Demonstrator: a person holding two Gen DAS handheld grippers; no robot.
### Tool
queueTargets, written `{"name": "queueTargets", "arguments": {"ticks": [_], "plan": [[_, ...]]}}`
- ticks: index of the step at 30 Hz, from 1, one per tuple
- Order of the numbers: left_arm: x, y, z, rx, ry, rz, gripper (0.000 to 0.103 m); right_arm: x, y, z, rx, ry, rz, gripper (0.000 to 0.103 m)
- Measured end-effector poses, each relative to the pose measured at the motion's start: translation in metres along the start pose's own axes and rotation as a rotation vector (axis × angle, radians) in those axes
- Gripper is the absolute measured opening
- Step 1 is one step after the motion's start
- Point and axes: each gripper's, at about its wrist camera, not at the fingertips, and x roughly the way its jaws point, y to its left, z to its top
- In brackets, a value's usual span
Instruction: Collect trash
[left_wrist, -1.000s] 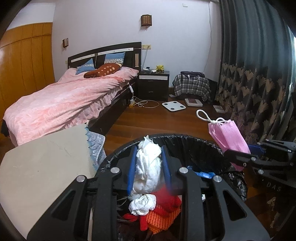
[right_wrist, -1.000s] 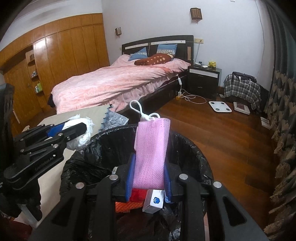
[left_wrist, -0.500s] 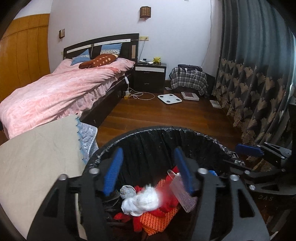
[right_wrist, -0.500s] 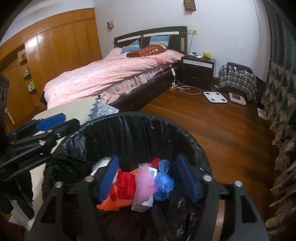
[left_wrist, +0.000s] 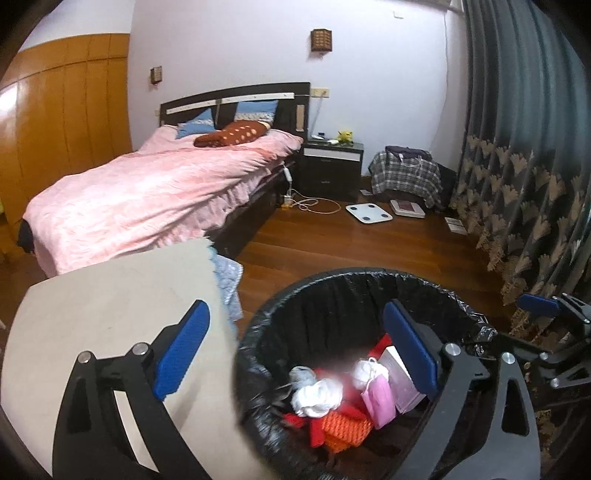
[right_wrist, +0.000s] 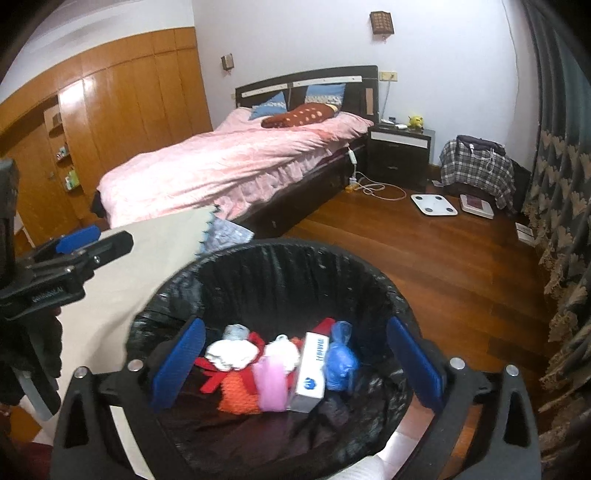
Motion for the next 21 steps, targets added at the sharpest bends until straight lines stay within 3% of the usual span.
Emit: {"name": "queueTargets", "arguments": {"ticks": [21], "plan": [[-0.116,0.029,-0.013,-0.043,-0.084,0.118,0.096,-0.067,0.072,0.022,-0.052,-0.078,0.106,0.097]]}}
